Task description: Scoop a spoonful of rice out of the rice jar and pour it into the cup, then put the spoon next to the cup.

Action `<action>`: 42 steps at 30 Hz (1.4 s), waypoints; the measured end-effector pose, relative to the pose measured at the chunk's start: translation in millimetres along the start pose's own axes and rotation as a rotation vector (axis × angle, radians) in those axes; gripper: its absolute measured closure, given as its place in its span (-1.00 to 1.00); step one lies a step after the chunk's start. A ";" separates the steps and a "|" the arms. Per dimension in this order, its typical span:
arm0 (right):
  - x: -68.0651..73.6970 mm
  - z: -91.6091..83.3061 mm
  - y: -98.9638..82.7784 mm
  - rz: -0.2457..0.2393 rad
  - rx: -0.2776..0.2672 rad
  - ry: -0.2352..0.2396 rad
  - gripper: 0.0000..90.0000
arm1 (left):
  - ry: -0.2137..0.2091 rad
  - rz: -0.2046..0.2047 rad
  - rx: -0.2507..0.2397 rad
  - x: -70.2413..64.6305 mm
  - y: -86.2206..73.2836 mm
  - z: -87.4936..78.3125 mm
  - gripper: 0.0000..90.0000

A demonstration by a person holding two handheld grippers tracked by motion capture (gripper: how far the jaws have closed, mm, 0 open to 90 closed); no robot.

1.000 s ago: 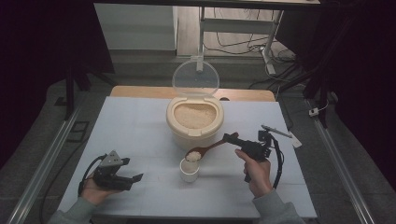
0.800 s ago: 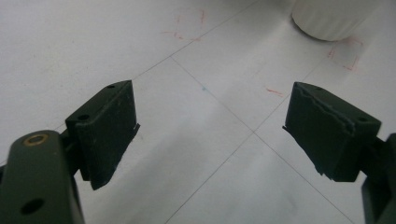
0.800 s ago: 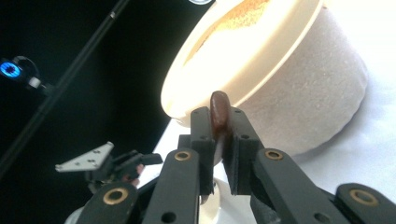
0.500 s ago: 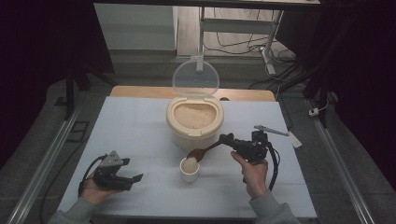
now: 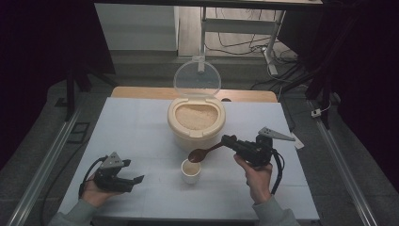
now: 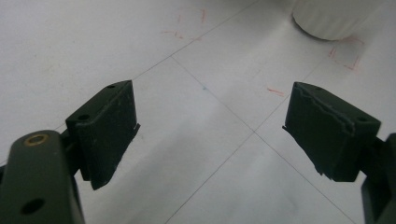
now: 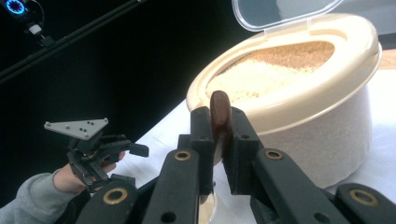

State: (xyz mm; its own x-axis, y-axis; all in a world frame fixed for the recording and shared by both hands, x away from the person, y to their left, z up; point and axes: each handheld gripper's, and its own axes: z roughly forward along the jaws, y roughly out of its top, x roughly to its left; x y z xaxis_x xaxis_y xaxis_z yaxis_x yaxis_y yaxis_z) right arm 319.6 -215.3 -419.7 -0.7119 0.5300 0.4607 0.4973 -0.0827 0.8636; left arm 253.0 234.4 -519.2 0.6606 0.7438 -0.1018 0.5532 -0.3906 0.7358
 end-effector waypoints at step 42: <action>-1.8 -24.5 27.3 -0.098 0.363 0.037 0.83 | 0.003 0.002 -0.001 0.0 0.7 -0.6 -0.63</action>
State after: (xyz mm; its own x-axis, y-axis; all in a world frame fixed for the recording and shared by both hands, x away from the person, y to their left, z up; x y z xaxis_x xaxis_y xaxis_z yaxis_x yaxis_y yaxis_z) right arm 322.3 -239.2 -392.0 -0.7787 0.4894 0.3926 0.5650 0.2749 0.7780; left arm 253.1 234.5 -518.3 0.6600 0.7447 -0.0986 0.5514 -0.3911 0.7369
